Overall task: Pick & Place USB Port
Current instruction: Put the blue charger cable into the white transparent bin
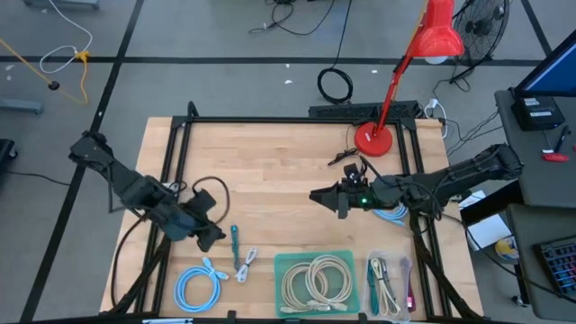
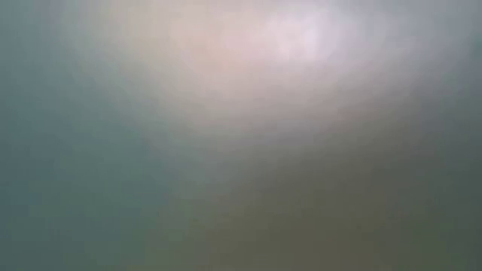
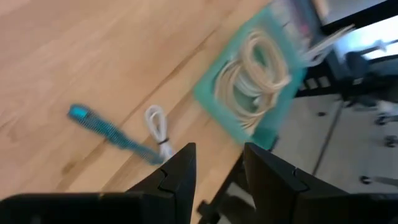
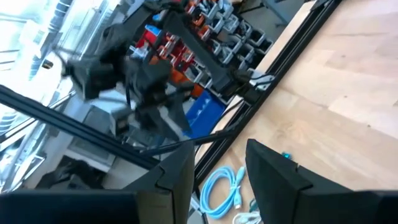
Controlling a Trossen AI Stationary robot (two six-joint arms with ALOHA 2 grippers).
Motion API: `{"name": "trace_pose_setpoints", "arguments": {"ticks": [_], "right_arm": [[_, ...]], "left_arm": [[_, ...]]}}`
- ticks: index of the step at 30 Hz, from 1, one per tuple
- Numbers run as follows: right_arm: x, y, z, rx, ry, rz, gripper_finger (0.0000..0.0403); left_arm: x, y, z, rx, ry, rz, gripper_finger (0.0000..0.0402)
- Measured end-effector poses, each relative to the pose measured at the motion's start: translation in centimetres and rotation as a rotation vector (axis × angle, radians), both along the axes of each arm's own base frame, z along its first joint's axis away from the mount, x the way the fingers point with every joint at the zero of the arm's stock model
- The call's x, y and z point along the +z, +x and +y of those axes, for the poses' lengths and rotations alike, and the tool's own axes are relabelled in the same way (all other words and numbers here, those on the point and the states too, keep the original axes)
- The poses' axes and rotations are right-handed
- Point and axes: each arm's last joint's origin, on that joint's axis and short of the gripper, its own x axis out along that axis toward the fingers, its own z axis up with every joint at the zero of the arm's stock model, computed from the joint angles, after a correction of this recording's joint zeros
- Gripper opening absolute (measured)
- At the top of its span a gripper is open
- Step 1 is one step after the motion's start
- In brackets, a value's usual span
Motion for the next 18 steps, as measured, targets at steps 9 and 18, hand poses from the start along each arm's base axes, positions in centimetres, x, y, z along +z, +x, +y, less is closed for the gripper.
{"name": "trace_pose_setpoints", "arguments": {"ticks": [9,18], "right_arm": [[0.0,0.2,-0.8,-0.026,-0.021,0.004,0.0137],[-0.3,0.2,-0.8,-0.027,-0.022,0.032,0.0137]], "left_arm": [[-2.6,2.0,-0.9,0.034,-0.006,0.183,0.0136],[-4.2,3.0,-0.7,0.051,0.003,0.321,0.0136]]}}
